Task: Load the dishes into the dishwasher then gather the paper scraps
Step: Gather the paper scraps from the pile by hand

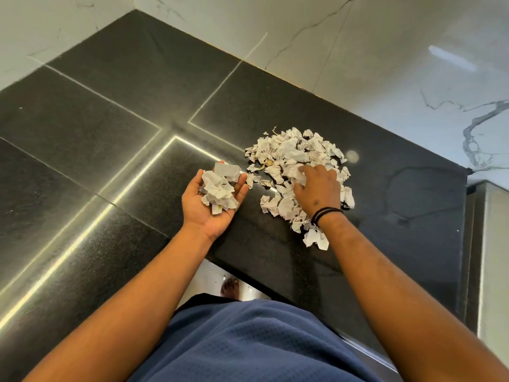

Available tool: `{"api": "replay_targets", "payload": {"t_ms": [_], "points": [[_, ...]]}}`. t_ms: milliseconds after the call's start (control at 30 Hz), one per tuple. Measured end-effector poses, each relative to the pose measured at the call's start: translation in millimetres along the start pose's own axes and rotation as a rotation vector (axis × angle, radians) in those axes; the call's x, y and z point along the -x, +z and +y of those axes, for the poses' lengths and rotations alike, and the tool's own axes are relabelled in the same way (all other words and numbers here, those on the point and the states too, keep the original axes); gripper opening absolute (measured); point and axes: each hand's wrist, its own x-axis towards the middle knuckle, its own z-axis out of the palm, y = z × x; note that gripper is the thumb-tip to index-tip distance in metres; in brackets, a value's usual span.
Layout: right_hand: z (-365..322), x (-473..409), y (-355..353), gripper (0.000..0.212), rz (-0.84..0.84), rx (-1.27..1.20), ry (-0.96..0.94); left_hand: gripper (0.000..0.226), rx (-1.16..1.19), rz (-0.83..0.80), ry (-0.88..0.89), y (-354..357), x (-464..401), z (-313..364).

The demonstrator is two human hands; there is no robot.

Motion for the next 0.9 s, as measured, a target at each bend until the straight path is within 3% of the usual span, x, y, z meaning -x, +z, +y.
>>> {"api": "replay_targets", "payload": {"t_ms": [167, 333, 500, 633, 767, 900], "points": [[1.8, -3.8, -10.5, 0.028, 0.147, -0.010, 0.030, 0.048, -0.017, 0.012, -0.010, 2.1, -1.5, -3.6], [-26.4, 12.2, -25.7, 0.019, 0.288, -0.374, -0.016, 0.050, -0.041, 0.027, -0.045, 4.2, -4.8, -10.1], [-87.0, 49.3, -30.5, 0.018, 0.080, -0.666, -0.195, 0.064, -0.091, -0.023, -0.097, 8.9, -7.7, -17.6], [-94.5, 49.7, -21.8, 0.036, 0.047, -0.732, -0.127, 0.060, -0.081, -0.052, -0.120, 7.5, -6.9, -17.9], [-48.0, 23.9, -26.7, 0.021, 0.193, -0.677, 0.061, 0.053, -0.017, -0.047, -0.074, 0.3, -6.6, -12.6], [-11.6, 0.6, -20.2, 0.017, 0.121, -0.470, 0.082, 0.055, -0.006, -0.024, -0.061, -4.3, 0.0, -9.8]]}}
